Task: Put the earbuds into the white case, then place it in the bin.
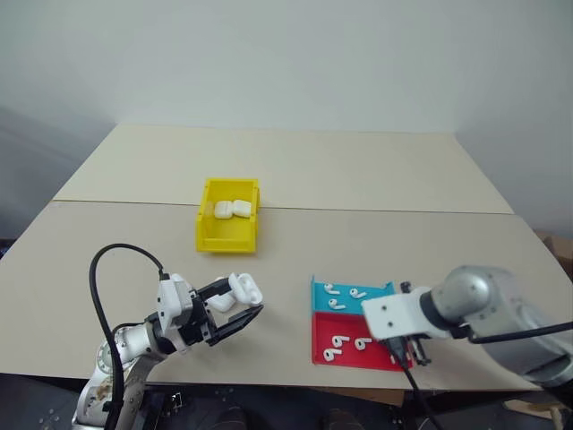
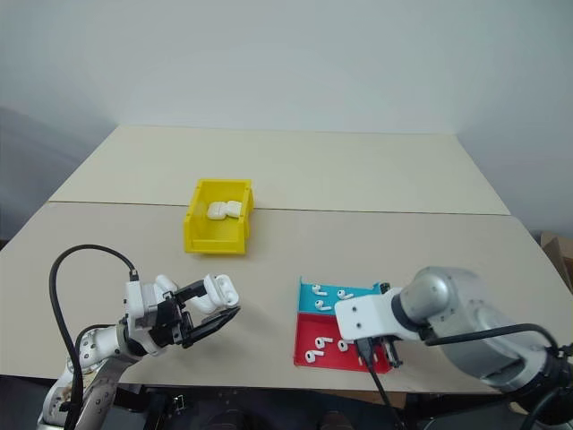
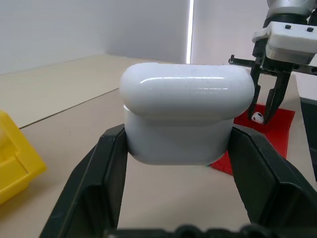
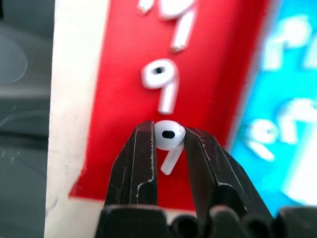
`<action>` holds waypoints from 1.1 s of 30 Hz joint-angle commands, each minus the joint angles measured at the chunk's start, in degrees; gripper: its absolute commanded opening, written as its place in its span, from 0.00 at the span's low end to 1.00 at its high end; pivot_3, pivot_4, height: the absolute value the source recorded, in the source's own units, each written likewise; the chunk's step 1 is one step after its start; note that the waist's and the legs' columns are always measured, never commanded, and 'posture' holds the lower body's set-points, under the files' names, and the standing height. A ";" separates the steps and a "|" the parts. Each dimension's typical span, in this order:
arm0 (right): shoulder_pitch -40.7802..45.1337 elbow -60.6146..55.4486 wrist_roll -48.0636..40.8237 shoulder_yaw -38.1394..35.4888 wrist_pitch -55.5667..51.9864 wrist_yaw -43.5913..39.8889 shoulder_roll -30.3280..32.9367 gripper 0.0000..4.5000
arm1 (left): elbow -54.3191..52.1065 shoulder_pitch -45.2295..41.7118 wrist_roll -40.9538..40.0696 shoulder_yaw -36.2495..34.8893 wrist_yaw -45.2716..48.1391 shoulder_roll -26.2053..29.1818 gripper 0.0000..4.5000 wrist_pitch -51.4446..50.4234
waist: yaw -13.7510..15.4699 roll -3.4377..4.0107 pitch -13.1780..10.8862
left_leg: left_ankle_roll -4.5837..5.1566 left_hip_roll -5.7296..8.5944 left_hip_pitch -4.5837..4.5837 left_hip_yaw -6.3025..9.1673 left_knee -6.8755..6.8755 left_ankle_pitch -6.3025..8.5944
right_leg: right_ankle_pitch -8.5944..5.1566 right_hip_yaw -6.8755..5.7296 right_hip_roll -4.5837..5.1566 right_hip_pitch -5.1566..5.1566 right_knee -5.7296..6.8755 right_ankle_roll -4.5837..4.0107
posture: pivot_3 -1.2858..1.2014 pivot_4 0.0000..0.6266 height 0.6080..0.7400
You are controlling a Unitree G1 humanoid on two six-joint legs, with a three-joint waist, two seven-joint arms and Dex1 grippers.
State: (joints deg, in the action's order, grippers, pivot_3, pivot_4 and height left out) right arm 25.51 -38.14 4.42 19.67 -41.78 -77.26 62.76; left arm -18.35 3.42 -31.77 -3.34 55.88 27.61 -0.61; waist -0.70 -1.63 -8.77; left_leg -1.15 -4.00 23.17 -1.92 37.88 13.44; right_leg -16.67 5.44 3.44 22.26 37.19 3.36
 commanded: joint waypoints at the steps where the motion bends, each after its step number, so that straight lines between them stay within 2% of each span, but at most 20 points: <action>1: 1.56 -1.33 -9.33 -14.40 -4.14 -0.19 -1.13 0.18 | -5.75 -2.91 -4.68 0.95 -0.43 -0.30 0.61 -3.39 | 0.05 -0.01 -0.01 | 0.00 0.00 0.00 0.00 0.00 0.00 | 0.00 0.00 0.00 0.00 0.00 0.00 | 0.52 0.24 1.00; 4: 2.64 0.63 -19.75 -27.79 -8.88 1.67 -6.55 0.18 | -8.21 -6.43 -8.78 3.00 -0.26 -0.94 0.61 -7.61 | 0.14 -0.04 -0.02 | 0.00 0.00 0.01 0.02 0.00 0.00 | 0.01 -0.02 0.00 -0.03 -0.02 0.01 | 0.52 0.24 1.00; 7: 6.05 2.33 -28.01 -35.68 -13.70 6.56 -13.25 0.18 | -8.78 -8.83 -12.18 3.56 0.64 -0.87 0.61 -10.86 | -0.19 -0.04 -0.02 | 0.00 0.03 0.01 0.04 0.00 0.00 | 0.03 -0.01 -0.01 -0.05 -0.03 0.04 | 0.52 0.24 1.00; 9: 7.81 4.03 -34.86 -43.47 -10.86 12.06 -22.02 0.18 | -7.95 -11.25 -15.47 3.82 3.04 -1.07 0.61 -12.66 | -0.35 -0.07 -0.03 | 0.00 0.02 0.00 0.06 0.00 0.00 | 0.03 0.01 -0.03 -0.04 -0.02 0.03 | 0.52 0.24 1.00; 14: 7.53 3.91 -49.26 -50.84 -5.22 18.77 -34.20 0.18 | -5.50 -15.38 -17.57 6.11 8.14 -3.25 0.61 -13.68 | 0.04 -0.04 -0.03 | 0.00 0.03 0.07 0.13 -0.03 0.00 | 0.03 -0.03 -0.07 -0.05 -0.04 0.03 | 0.52 0.24 1.00; 17: 6.72 3.13 -55.42 -50.46 -1.66 21.20 -38.34 0.18 | -4.78 -17.02 -17.09 7.61 10.85 -3.21 0.61 -14.65 | -0.03 -0.04 -0.04 | 0.01 0.04 0.12 0.14 -0.03 0.00 | 0.03 -0.04 -0.06 -0.02 -0.07 0.04 | 0.52 0.24 1.00; 22: 2.91 1.00 -59.46 -43.33 3.82 18.42 -39.86 0.18 | -4.50 -20.03 -16.95 8.02 11.23 -3.35 0.61 -15.94 | -0.12 -0.03 -0.03 | 0.01 0.02 0.12 0.16 -0.05 0.00 | 0.03 -0.06 -0.07 -0.02 -0.06 0.04 | 0.52 0.24 1.00; 27: -0.83 2.49 -53.43 -35.27 11.48 15.79 -39.33 0.18 | -3.59 -22.21 -15.38 8.09 11.27 -3.43 0.61 -15.93 | -0.28 -0.03 -0.03 | 0.01 0.03 0.08 0.17 -0.04 0.00 | 0.03 -0.06 -0.07 -0.03 -0.04 0.04 | 0.52 0.24 1.00; 33: -0.33 5.74 -50.53 -30.83 18.23 15.31 -39.48 0.18 | -3.82 -22.28 -14.03 8.21 11.81 -2.26 0.61 -16.30 | -0.18 -0.03 -0.03 | 0.01 0.03 0.10 0.18 -0.05 0.00 | 0.03 -0.06 -0.08 -0.02 -0.05 0.05 | 0.52 0.24 1.00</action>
State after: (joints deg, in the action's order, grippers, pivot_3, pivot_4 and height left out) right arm 24.12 -32.28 -46.54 -11.67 -26.37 -61.36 22.97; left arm -21.45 -18.10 -45.99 5.00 67.48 25.01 -16.66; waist -0.88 -1.66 -8.80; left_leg -1.14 -3.97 23.27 -1.74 37.83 13.44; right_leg -16.64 5.37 3.36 22.24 37.14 3.41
